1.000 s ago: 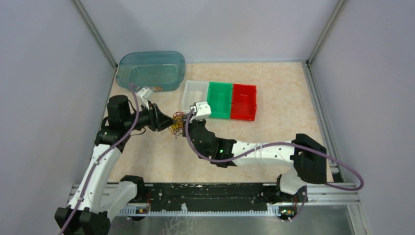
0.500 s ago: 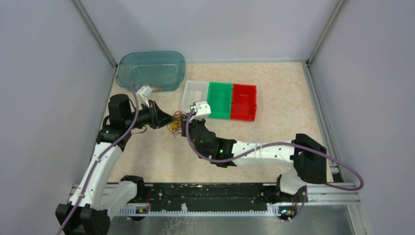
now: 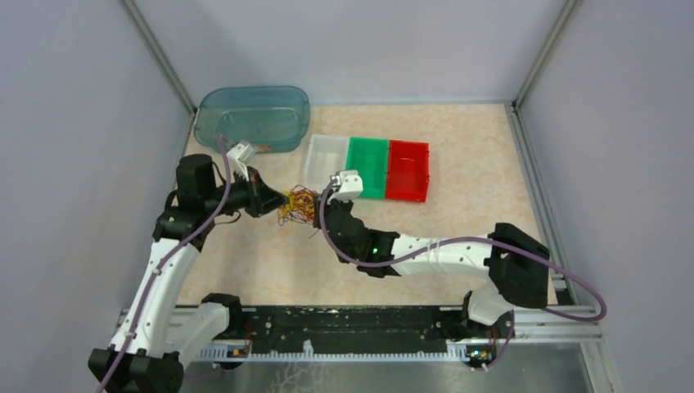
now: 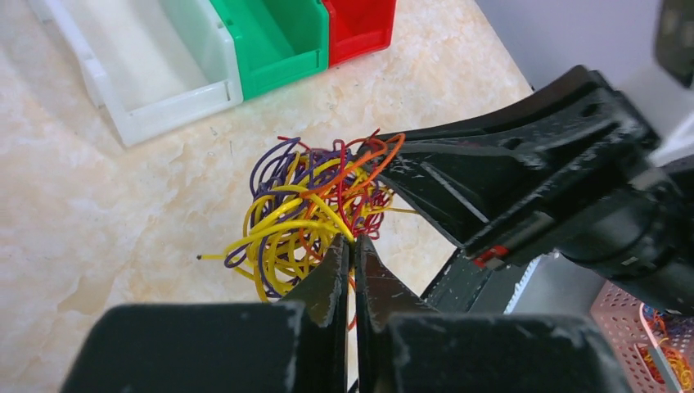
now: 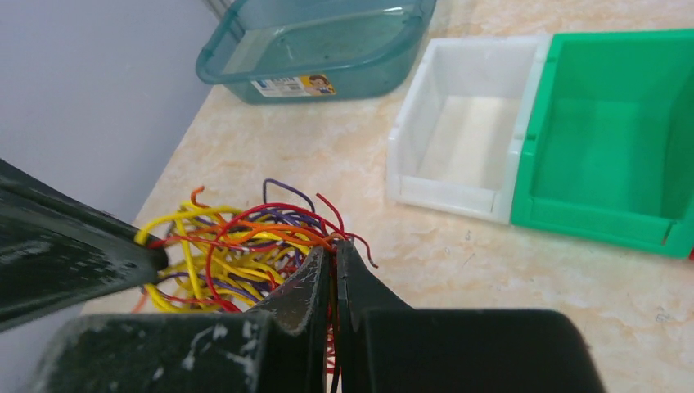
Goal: Untangle the cables
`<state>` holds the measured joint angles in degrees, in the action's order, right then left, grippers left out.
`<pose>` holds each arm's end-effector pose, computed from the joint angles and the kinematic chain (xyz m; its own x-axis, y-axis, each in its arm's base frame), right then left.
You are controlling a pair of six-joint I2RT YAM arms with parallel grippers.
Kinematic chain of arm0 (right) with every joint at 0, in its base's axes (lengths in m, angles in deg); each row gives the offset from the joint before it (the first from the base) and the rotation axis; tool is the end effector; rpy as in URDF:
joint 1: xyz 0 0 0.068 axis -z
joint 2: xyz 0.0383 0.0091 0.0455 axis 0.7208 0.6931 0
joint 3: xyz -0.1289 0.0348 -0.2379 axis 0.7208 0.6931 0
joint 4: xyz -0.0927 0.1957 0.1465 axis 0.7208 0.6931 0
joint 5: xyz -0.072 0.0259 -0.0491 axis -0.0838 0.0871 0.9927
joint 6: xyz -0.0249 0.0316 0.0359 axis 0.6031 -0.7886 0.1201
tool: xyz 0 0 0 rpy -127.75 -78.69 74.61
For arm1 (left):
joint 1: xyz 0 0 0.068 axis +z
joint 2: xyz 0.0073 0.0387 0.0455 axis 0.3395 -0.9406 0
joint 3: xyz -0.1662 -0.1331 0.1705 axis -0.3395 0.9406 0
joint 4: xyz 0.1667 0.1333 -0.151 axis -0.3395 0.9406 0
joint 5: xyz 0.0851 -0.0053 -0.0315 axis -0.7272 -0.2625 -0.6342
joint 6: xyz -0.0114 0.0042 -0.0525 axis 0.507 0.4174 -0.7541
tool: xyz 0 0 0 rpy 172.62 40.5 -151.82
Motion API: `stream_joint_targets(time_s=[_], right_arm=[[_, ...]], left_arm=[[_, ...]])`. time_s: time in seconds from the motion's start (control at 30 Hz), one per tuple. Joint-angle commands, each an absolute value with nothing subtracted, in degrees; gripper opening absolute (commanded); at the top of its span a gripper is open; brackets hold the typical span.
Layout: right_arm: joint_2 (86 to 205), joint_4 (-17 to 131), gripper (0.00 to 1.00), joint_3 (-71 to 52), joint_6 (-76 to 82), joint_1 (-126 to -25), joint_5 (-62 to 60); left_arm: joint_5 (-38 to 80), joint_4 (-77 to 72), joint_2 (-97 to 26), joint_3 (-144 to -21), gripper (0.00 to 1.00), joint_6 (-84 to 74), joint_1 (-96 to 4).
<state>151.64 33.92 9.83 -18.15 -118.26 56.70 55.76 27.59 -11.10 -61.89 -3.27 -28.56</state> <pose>0.1318 0.3196 0.2893 -0.2154 0.3073 -0.9269 -0.3103 0.8785 0.3633 0.1827 -0.0525 0.3347 -0.5691 -0.0382 -0.8214 0.6219 0.6336 -0.4603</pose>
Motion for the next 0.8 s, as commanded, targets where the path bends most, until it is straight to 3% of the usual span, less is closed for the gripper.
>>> stream_joint_targets(time_s=[0.0, 0.4, 0.77], right_arm=[[148.01, 36.17, 0.00, 13.54, -21.23, -116.39, 59.51], [142.53, 45.28, 0.00, 24.99, -30.97, -115.91, 61.99], [135.40, 47.20, 0.00, 32.22, -32.45, -115.82, 59.40]], left_arm=[[55.75, 33.59, -9.61, -67.89, 0.02, 2.64, -28.73], [25.30, 27.35, -8.38, -73.41, 0.00, 16.47, -28.73], [24.99, 21.61, -6.79, -73.93, 0.00, 18.90, -28.73]])
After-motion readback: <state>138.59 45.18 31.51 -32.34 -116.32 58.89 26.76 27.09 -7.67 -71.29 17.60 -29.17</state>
